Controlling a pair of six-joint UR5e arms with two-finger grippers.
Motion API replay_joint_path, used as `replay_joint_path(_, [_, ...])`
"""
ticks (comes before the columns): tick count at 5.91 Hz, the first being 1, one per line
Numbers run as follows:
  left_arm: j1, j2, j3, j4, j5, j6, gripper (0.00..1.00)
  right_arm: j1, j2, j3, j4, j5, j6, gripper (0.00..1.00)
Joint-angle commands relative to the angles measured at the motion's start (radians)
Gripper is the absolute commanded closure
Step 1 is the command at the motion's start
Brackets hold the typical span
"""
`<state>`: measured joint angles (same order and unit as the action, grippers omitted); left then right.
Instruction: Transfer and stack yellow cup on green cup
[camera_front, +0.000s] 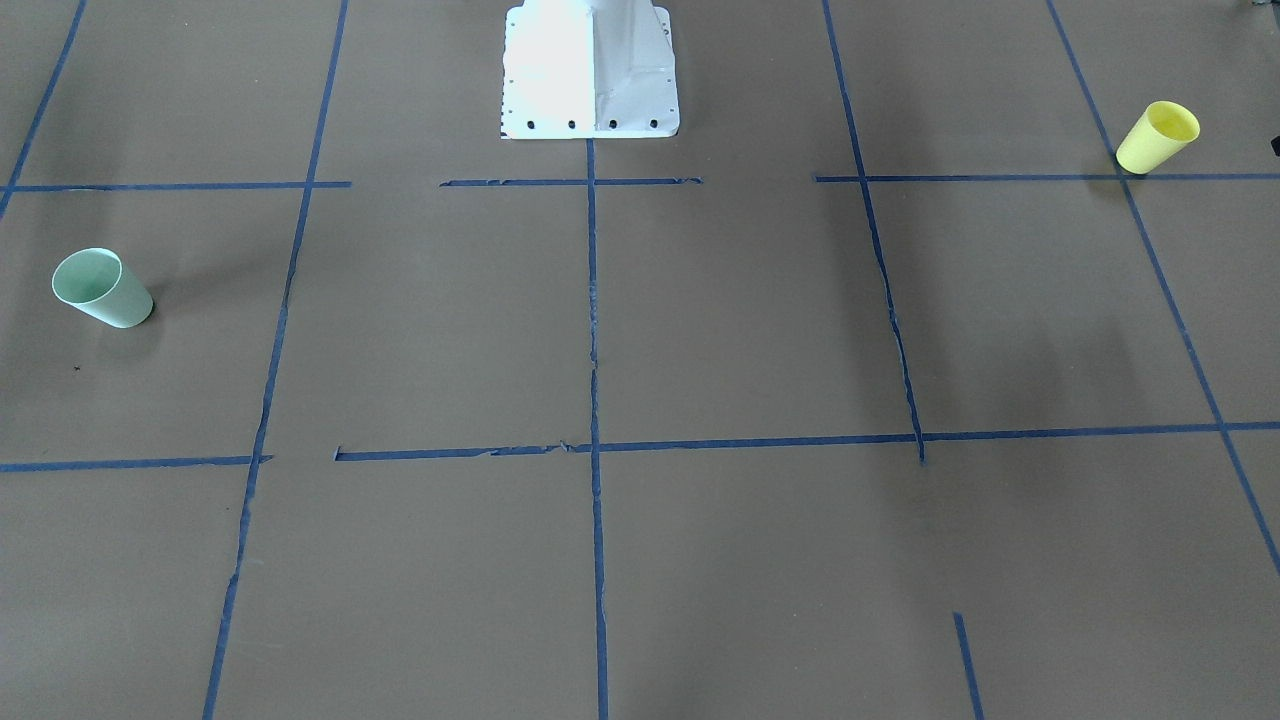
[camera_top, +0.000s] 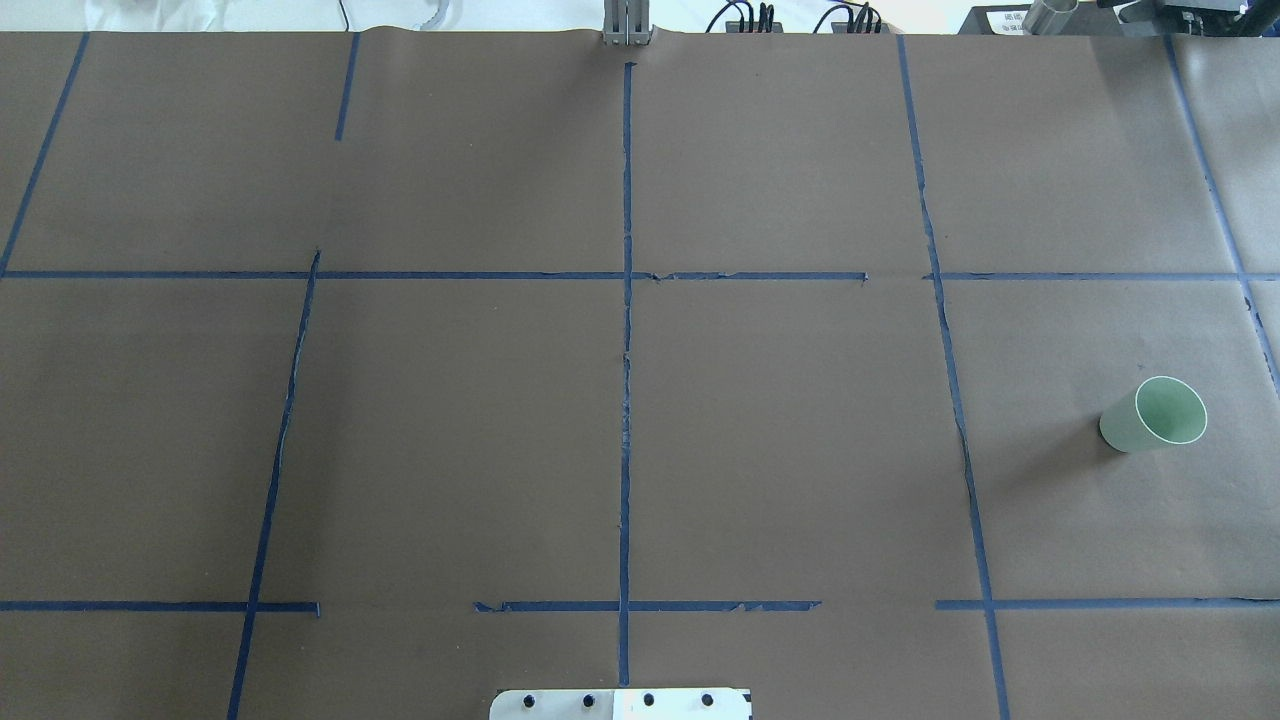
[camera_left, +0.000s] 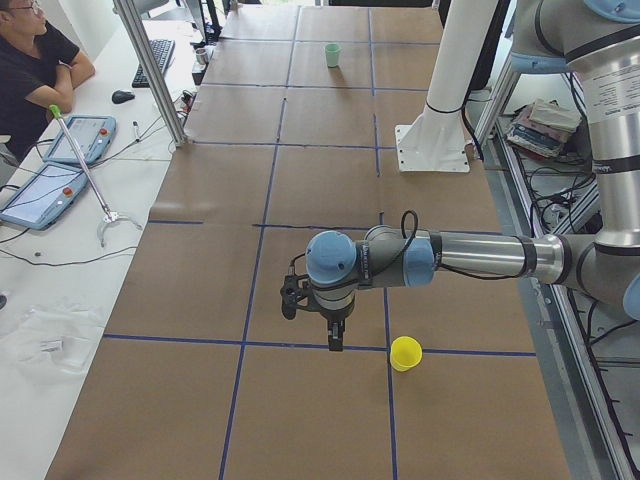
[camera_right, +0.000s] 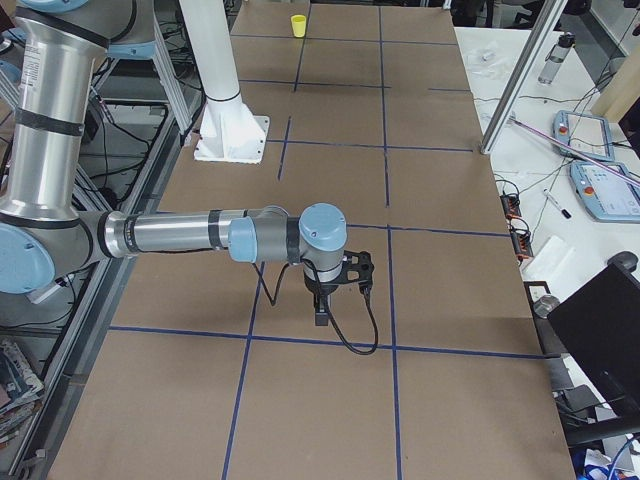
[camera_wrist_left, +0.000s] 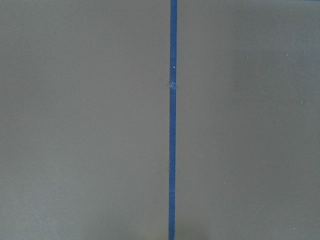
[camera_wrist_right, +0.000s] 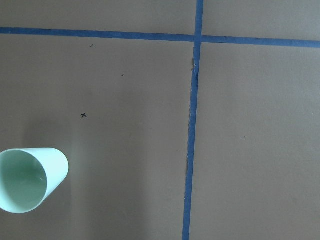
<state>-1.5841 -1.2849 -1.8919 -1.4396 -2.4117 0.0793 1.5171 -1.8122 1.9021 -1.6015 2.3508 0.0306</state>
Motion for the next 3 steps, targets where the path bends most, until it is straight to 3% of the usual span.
replay_joint_path(1, [-0.002, 0.012, -0.007, -0.004, 0.006, 0.003, 0.0, 0.0, -0.001, 0.0, 0.0, 0.001, 0.0, 0.0])
replay_joint_path(3, [0.001, 0.012, -0.01, -0.002, 0.009, -0.006, 0.0, 0.0, -0.001, -0.003, 0.0, 0.001, -0.001, 0.0])
